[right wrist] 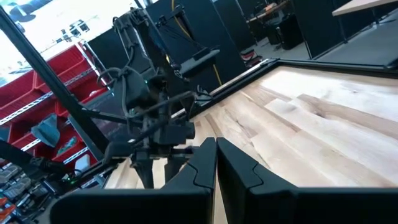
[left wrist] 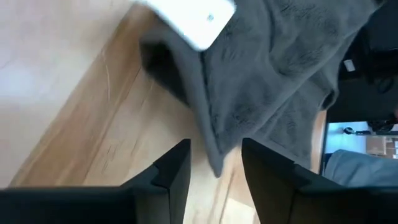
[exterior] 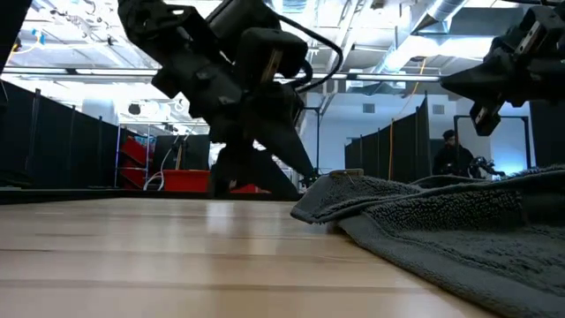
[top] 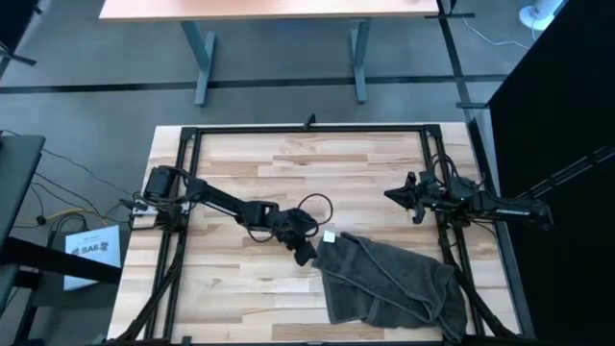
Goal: Roll towel
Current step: Roll the black towel
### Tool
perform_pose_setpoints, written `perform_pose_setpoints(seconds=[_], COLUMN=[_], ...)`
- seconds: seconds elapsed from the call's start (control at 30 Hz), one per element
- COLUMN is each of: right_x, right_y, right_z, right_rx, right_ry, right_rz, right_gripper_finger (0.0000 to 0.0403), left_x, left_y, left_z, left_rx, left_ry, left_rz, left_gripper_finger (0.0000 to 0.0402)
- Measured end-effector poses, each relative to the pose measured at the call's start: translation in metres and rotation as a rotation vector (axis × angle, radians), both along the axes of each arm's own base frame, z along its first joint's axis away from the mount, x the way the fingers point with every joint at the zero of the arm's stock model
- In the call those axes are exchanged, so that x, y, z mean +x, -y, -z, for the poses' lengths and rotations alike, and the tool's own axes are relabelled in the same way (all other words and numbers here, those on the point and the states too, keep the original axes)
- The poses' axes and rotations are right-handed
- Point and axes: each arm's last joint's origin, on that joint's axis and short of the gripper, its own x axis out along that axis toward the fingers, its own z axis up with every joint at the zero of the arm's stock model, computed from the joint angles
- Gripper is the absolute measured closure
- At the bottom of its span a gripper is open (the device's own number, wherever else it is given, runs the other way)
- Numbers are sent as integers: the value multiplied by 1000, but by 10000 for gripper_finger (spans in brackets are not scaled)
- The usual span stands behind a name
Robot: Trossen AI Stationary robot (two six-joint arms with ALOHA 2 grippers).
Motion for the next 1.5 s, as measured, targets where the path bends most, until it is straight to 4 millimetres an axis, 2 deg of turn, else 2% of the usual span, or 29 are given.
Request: perform_pose_setpoints(seconds=[0.2, 0.33, 0.53, 0.63, 0.7, 0.8, 0.93, 1.0, 1.1, 1.27, 1.5], right_x=[0, 0, 0, 0, 0, 0, 0, 0, 0, 0, 0], right_y=[0, 0, 0, 0, 0, 0, 0, 0, 0, -3, -7], right_z=[0, 0, 0, 0, 0, 0, 0, 0, -1, -4, -6], right_rx=[-10, -11, -13, -16, -32, -35, -35, -35, -12, -15, -16], right_ry=[-3, -4, -6, -7, -8, -9, -10, -7, 5, 23, 31], right_rz=[1, 3, 3, 3, 3, 4, 4, 4, -2, -82, -143], right_gripper_finger=[403, 403, 403, 403, 403, 403, 403, 403, 403, 403, 403], left_x=[1, 5, 23, 24, 26, 27, 27, 27, 26, 20, -16], left_y=[2, 4, 9, 9, 10, 10, 10, 10, 6, -12, -60], left_z=[-2, 7, 6, 15, 13, 9, 10, 4, -17, -78, -145], left_rx=[39, 42, 39, 55, 58, 63, 59, 52, 49, 125, 301], left_ry=[30, 25, 84, 44, 57, 77, 84, 101, 154, 285, 339], left_rz=[-11, -8, 20, 44, 53, 66, 75, 75, 71, 64, -56], left_gripper_finger=[278, 278, 279, 280, 285, 314, 388, 395, 400, 401, 401])
